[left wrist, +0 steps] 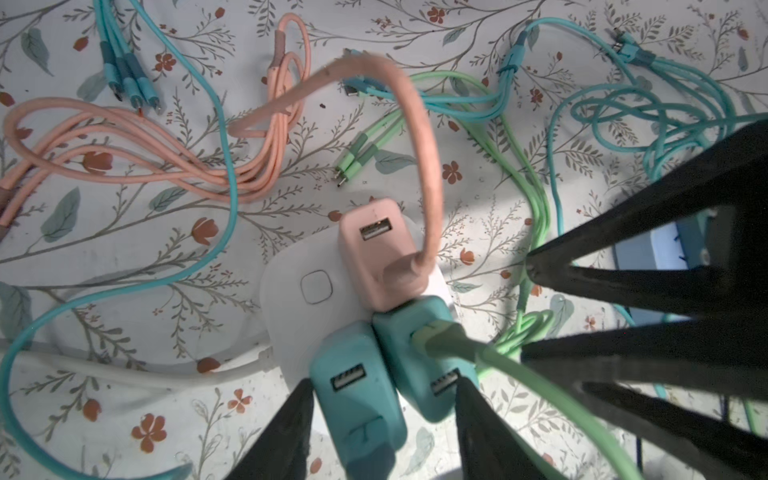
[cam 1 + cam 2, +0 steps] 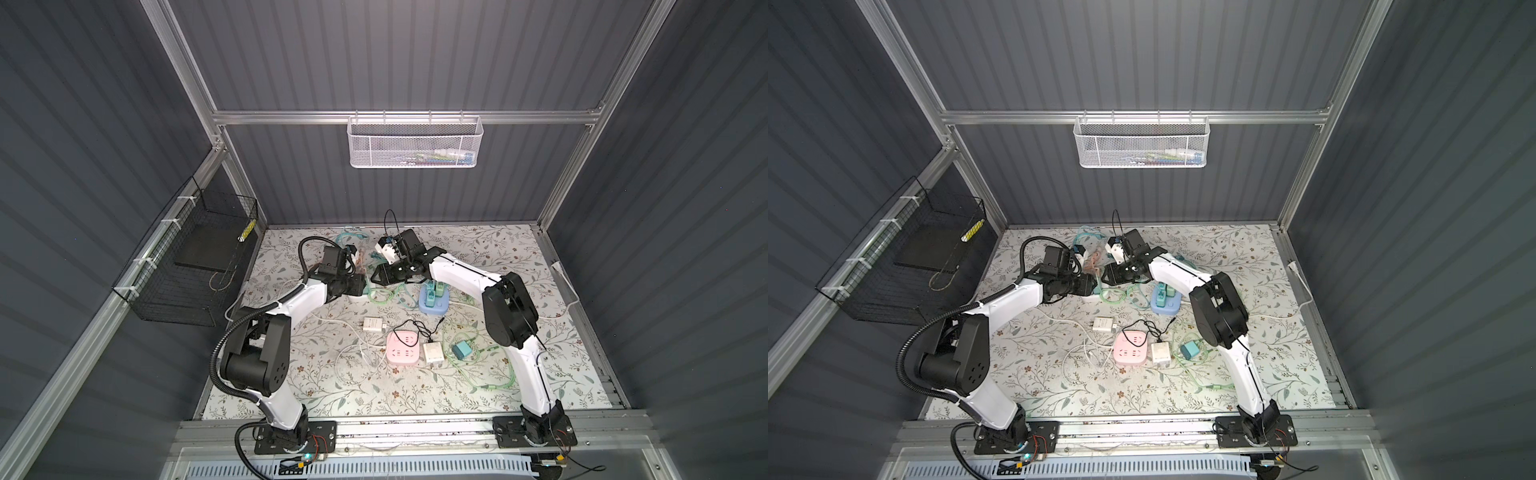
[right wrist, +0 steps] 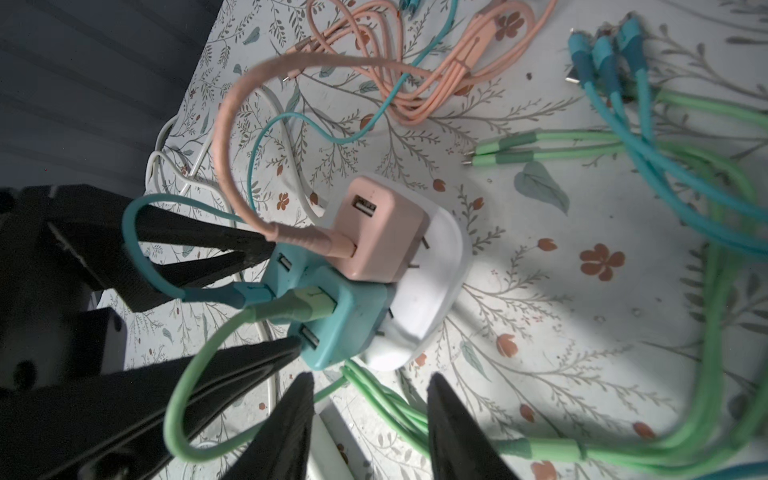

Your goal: Pull the plug off the socket

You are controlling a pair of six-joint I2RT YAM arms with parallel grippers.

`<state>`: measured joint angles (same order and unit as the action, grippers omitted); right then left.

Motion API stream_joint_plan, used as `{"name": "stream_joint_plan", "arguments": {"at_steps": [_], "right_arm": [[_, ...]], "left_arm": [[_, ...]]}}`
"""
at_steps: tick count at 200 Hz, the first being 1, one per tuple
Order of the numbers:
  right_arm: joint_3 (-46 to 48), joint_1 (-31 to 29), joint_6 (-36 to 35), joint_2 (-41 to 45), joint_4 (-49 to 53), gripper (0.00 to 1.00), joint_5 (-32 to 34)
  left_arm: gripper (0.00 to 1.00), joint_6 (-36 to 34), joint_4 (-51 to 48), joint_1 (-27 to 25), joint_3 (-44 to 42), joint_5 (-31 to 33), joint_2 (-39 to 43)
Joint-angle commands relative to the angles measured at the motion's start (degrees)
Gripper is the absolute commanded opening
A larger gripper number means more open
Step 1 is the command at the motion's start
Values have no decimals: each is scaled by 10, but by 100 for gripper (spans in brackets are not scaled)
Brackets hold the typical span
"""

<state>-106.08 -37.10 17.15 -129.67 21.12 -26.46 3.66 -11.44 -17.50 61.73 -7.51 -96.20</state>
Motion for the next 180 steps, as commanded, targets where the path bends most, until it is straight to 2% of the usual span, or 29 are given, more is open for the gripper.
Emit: {"name": "stream_joint_plan", "arguments": {"at_steps": [1, 65, 89, 118, 180], "right_arm": [[-12, 9, 22, -20, 23, 43, -27], [-19, 18, 25, -35, 35, 39, -42], [-19, 20, 24, -36, 45, 38, -36], [-17, 24, 25, -36, 48, 39, -29], [-29, 26, 39, -43, 48, 42, -21]], "left_arm": [[53, 18, 4, 3, -23, -30, 30], [53, 40, 8, -48, -33, -24, 52], [53, 47, 16, -51, -45, -15, 68], [53, 19, 0, -44, -54, 23, 88], [61, -52, -14, -26, -45, 31, 66]]}}
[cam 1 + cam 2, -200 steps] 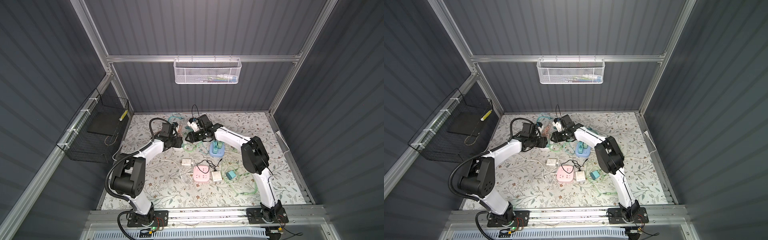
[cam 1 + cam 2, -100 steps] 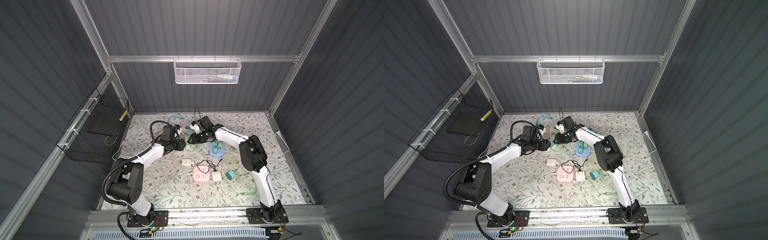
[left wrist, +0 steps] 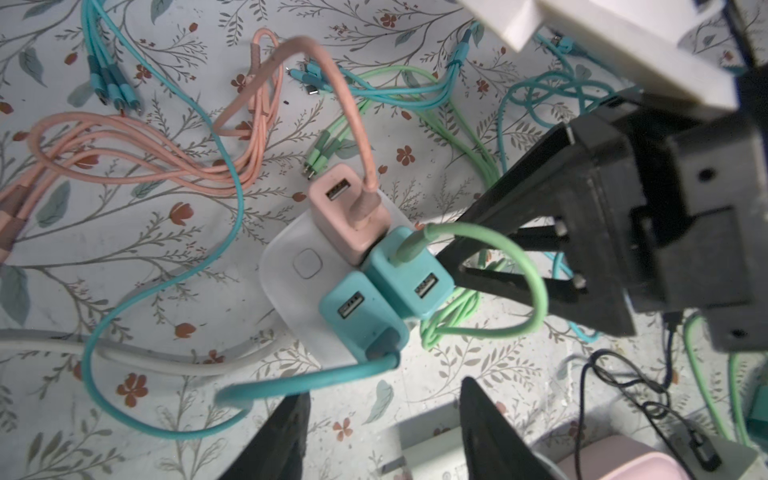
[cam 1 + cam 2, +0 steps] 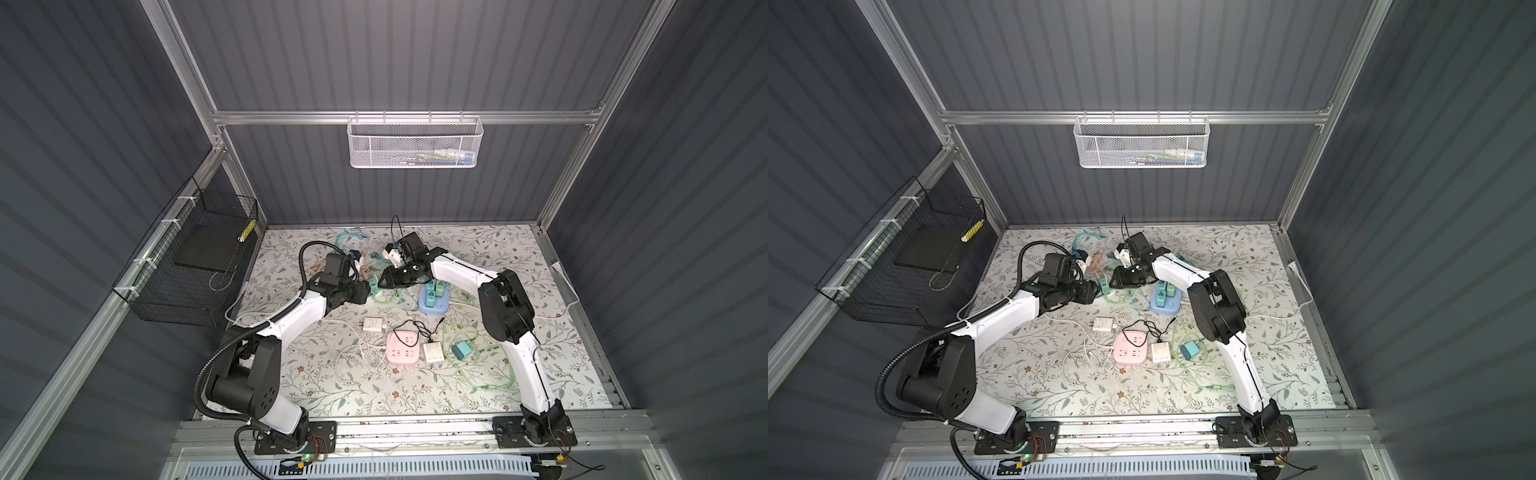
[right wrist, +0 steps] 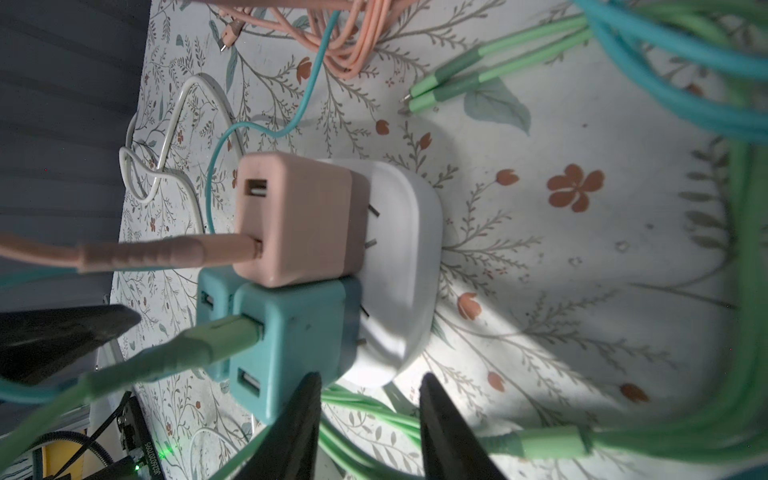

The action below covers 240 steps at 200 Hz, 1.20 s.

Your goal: Pull the plug off the socket

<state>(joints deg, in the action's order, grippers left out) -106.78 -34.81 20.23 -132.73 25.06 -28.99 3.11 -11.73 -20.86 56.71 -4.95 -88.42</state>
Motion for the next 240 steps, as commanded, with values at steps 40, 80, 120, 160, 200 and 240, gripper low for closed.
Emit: {"name": "stream_joint_plan", "arguments": {"at_steps": [40, 80, 120, 160, 200, 240], "right_arm": [[-47, 3, 7, -30, 33, 42, 3], [-49, 4, 5, -28, 45, 41, 2], [-26, 6, 9, -12, 25, 43, -17], [-13, 13, 11, -4, 16, 45, -30], [12, 21, 10, 14, 0, 47, -47], [14, 23, 10, 14, -12, 48, -78]], "left_arm": [[70, -103, 8, 13, -4, -34, -19], [71, -147, 16, 20, 3, -72, -48], [72, -188, 26, 32, 8, -92, -64], [73, -220, 26, 46, 18, -109, -80], [73, -255, 27, 62, 24, -132, -92], [73, -274, 49, 76, 24, -158, -105]]}}
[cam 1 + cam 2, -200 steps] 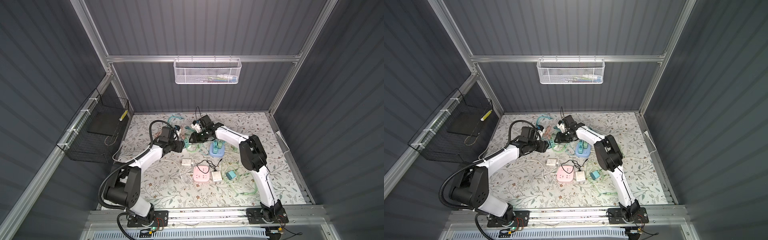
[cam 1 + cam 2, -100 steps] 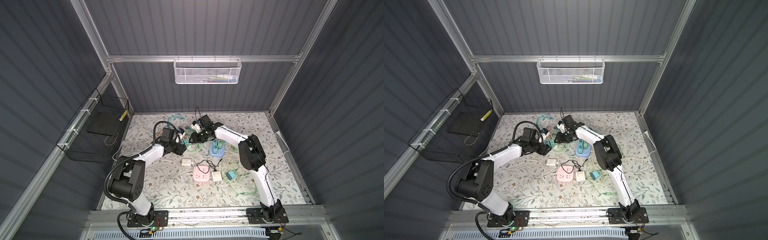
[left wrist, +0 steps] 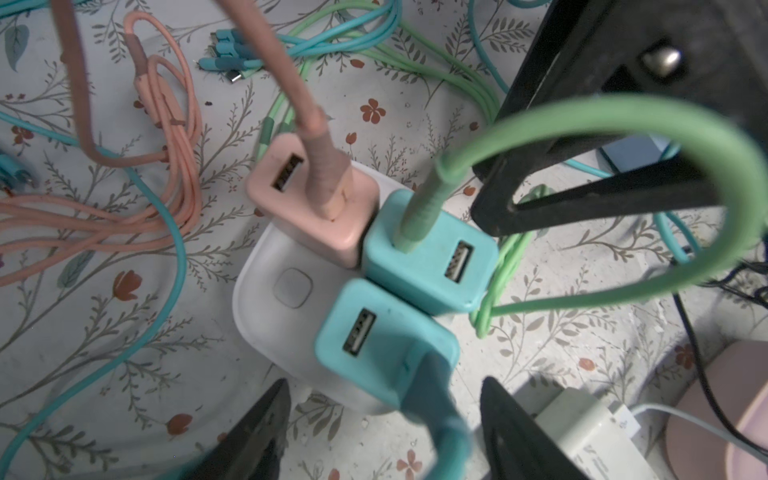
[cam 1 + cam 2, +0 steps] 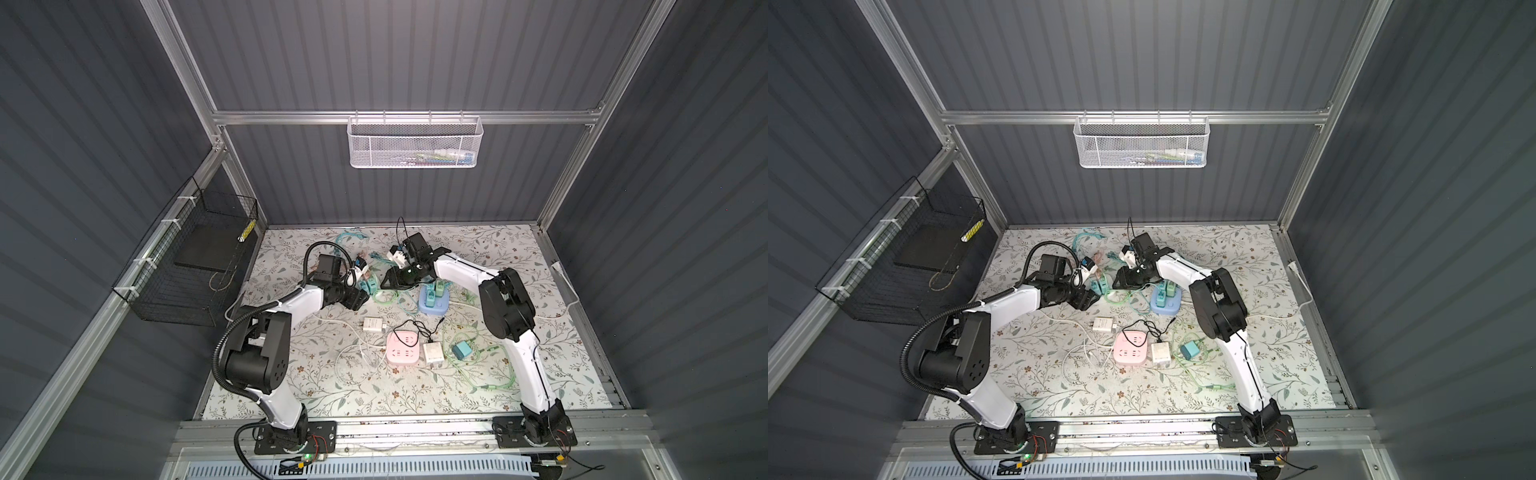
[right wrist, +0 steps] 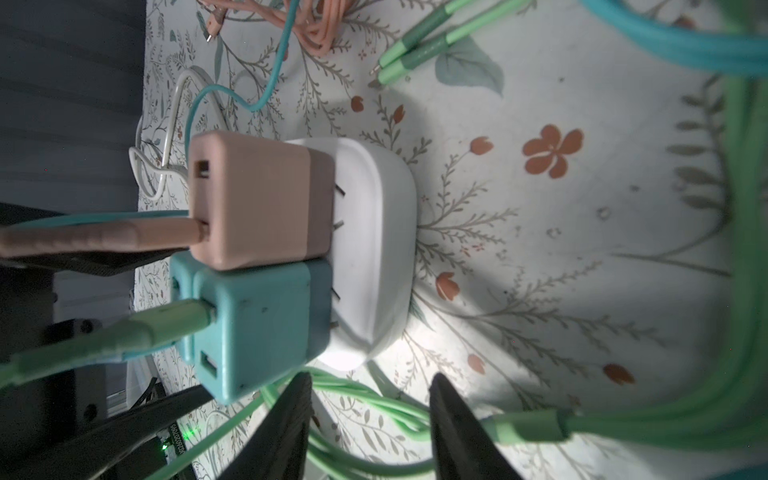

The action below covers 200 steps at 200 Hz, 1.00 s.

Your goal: Pull the plug off the socket

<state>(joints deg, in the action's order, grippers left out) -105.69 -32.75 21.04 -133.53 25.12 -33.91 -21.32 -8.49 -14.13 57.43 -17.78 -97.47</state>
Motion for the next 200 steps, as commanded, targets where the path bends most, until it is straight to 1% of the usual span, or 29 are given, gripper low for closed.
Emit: {"name": "stream_joint_plan", "arguments": {"at_steps": [1, 23, 70, 111, 136, 200], "right_arm": [[3, 2, 1, 23, -13, 48, -30], [3, 3, 1, 24, -17, 49, -36], [3, 3, -1, 26, -25, 54, -54], [2, 3, 4, 23, -45, 55, -80], [-7, 2, 7, 15, -42, 57, -85], [-53, 2, 26, -20, -37, 56, -110]], "left_arm": [[73, -31, 17, 9, 17, -30, -15], [73, -43, 18, 15, 27, -41, -26], [73, -70, 17, 17, 46, -53, -51], [72, -74, 26, 18, 47, -53, -61], [70, -80, 22, 18, 49, -57, -66], [65, -85, 22, 18, 44, -59, -62]]}}
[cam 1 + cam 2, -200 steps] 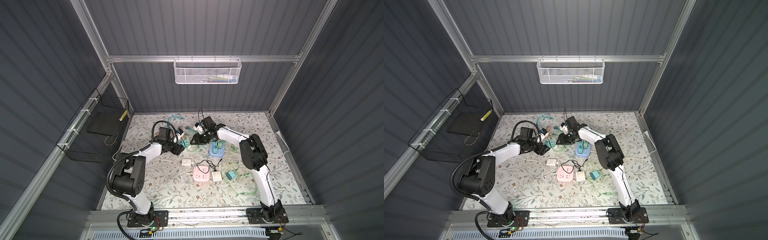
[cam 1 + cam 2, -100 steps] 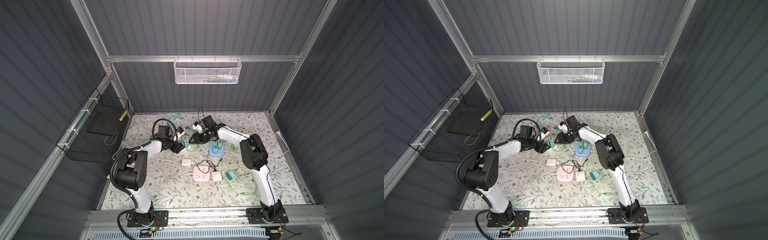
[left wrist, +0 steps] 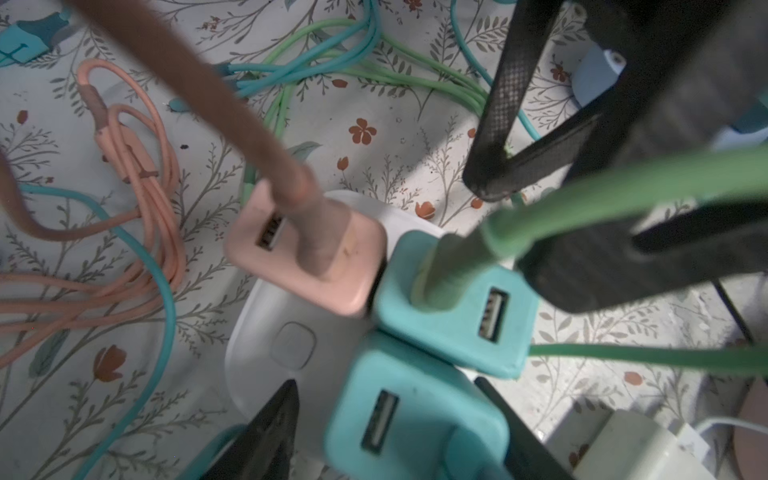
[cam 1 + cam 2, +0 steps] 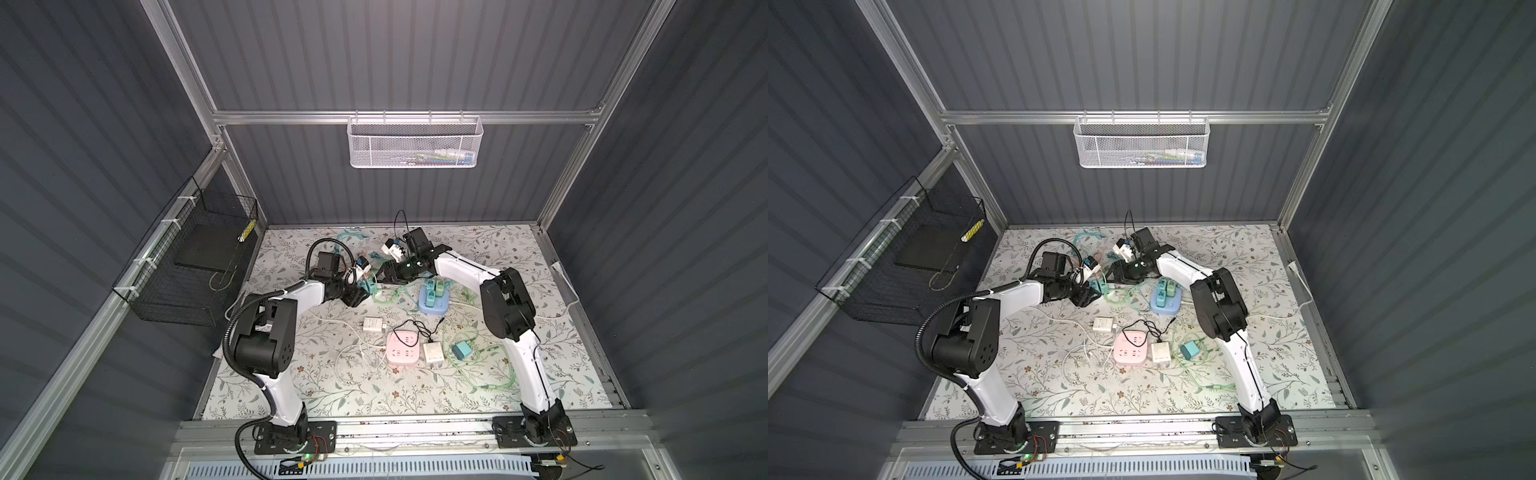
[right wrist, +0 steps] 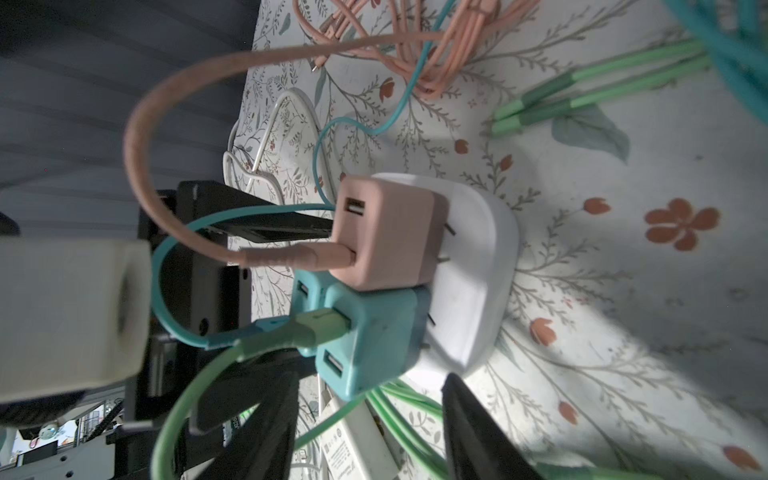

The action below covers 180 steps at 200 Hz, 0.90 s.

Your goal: Pull the plug off the socket

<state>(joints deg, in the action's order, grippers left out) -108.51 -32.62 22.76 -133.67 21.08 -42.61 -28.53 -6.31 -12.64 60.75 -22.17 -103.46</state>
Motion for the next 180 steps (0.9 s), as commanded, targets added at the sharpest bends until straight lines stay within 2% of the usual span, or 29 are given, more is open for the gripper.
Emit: {"name": "stream_joint_plan", "arguments": {"at_steps": [1, 74, 112, 180], "right_arm": [[-26, 0, 9, -20, 3, 56, -23], [-34, 0, 6, -39, 27, 47, -29], [-33, -1, 7, -44, 23, 46, -32], [-45, -7, 33, -59, 3, 48, -45]], "left_arm": [[65, -13, 0, 3, 11, -16, -2], [56, -12, -4, 3, 10, -24, 10], [52, -8, -5, 3, 6, -38, 19], [37, -7, -4, -3, 0, -51, 24]]}}
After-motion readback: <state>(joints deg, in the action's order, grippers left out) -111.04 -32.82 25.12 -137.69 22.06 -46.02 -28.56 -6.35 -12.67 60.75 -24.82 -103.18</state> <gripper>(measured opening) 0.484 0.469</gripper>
